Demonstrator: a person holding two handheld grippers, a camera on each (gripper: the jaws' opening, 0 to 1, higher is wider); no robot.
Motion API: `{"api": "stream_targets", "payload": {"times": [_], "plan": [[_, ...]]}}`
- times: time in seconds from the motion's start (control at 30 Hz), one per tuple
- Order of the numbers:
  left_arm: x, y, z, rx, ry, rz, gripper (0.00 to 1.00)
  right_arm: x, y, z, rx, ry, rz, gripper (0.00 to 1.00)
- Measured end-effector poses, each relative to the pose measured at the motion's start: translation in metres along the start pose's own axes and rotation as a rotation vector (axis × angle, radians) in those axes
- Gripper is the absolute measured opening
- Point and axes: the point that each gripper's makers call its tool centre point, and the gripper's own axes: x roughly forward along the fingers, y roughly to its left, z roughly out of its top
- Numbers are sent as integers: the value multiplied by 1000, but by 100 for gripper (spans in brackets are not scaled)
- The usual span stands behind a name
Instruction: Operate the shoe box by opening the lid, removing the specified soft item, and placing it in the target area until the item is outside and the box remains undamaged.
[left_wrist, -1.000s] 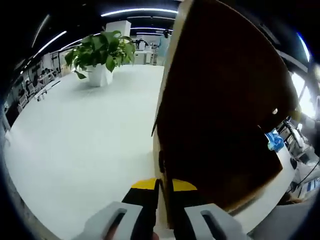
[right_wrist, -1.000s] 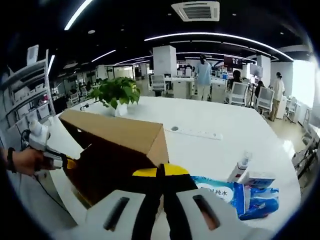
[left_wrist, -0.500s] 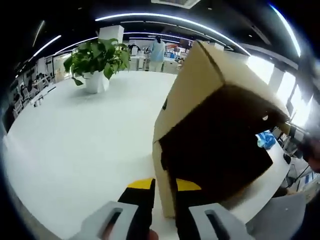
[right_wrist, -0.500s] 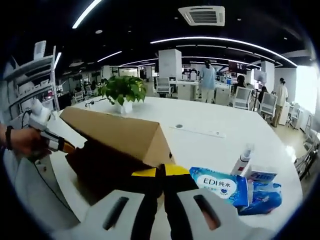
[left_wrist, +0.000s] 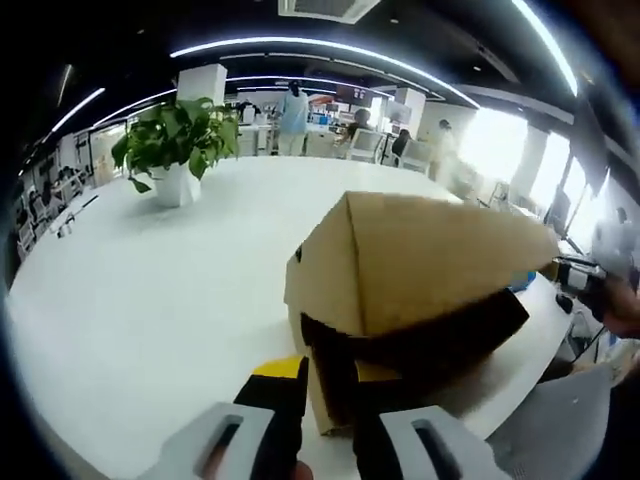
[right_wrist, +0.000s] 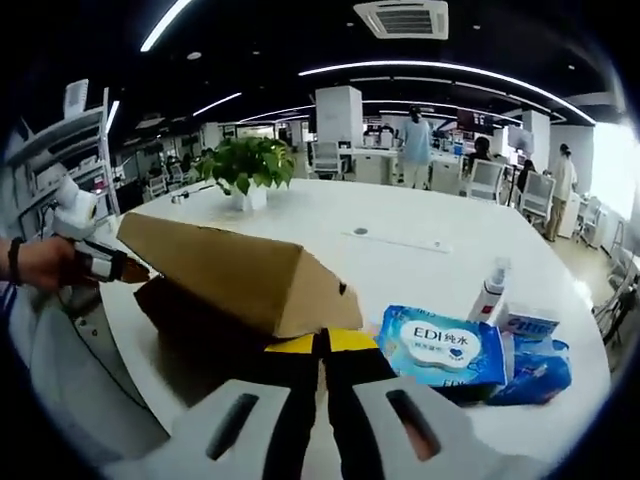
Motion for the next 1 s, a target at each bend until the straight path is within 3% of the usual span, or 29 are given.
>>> {"api": "stream_targets", "payload": {"times": [0.4, 1.0], "plan": [[-10, -2, -7, 40, 12, -30, 16, -1, 3, -29, 40, 63, 22, 0], [-23, 0, -38, 23, 69, -25, 16, -4, 6, -62, 99, 115, 25, 0]]}}
